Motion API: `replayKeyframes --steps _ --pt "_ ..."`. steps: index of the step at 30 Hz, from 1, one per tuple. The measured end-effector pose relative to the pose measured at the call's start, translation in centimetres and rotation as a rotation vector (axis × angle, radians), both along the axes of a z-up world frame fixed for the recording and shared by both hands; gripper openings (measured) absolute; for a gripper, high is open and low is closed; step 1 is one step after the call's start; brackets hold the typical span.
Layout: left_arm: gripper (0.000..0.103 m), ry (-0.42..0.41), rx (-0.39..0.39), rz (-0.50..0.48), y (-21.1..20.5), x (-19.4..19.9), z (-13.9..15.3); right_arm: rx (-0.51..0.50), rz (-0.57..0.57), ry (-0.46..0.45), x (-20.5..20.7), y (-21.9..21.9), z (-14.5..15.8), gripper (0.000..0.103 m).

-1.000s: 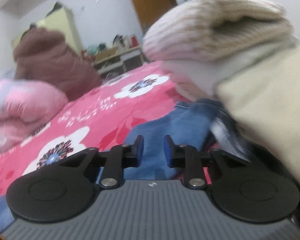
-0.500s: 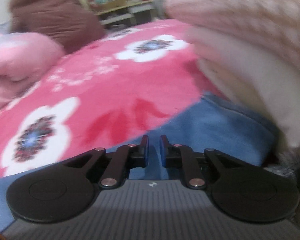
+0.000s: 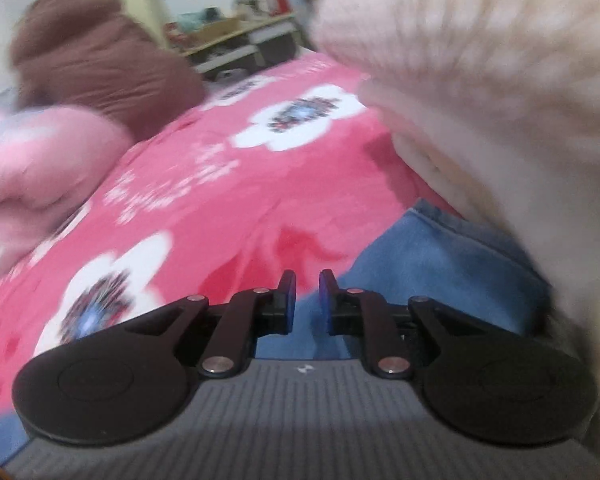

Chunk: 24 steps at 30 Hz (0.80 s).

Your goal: Fold clothes

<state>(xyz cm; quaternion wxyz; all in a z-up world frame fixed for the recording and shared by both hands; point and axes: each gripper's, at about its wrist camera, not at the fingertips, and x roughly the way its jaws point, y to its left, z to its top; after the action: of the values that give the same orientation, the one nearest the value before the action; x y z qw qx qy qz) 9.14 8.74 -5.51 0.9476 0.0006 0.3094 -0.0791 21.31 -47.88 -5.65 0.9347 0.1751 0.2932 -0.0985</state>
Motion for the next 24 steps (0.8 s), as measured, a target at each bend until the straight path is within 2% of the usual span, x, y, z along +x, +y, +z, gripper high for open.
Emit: replayKeyframes --steps 3,6,8,11,12,14,17,18,20,23,24 --pt "0.051 0.003 -0.020 0.024 0.8 -0.2 0.6 -0.078 0.068 0.078 -2.6 1.6 0.2 0.013" --pt "0.051 -0.030 -0.030 0.070 2.1 -1.2 2.4 -0.098 0.063 0.163 -1.2 1.2 -2.5 0.013" --pt "0.051 -0.073 -0.027 0.121 3.4 -2.6 4.2 -0.109 0.035 0.144 0.1 0.5 -4.1 0.013" --pt "0.052 -0.105 -0.015 0.196 5.7 -4.9 6.1 -0.113 -0.038 0.143 0.3 0.9 -3.3 0.014" --pt "0.053 -0.106 -0.011 0.216 6.4 -5.5 6.5 -0.121 -0.032 0.130 -0.4 1.6 -2.6 0.015" --pt "0.053 -0.106 -0.002 0.257 7.7 -6.7 7.2 -0.134 0.013 0.086 -2.1 3.4 -1.3 0.017" --pt "0.053 -0.082 -0.006 0.275 8.5 -8.0 7.4 -0.120 0.159 0.043 -5.9 7.7 -0.1 0.026" --pt "0.053 -0.072 -0.008 0.253 8.2 -8.1 7.1 -0.088 0.198 0.039 -7.2 9.1 -0.1 0.028" --pt "0.053 -0.065 0.010 0.171 6.4 -8.3 6.6 0.052 0.246 0.027 -9.8 10.8 -0.3 0.032" --pt "0.054 -0.075 0.068 -0.002 2.3 -8.3 5.8 0.327 0.279 0.041 -12.3 12.0 -1.7 0.034" --pt "0.054 -0.081 0.085 -0.064 0.7 -8.1 5.4 0.388 0.288 0.053 -12.8 12.6 -2.4 0.034"
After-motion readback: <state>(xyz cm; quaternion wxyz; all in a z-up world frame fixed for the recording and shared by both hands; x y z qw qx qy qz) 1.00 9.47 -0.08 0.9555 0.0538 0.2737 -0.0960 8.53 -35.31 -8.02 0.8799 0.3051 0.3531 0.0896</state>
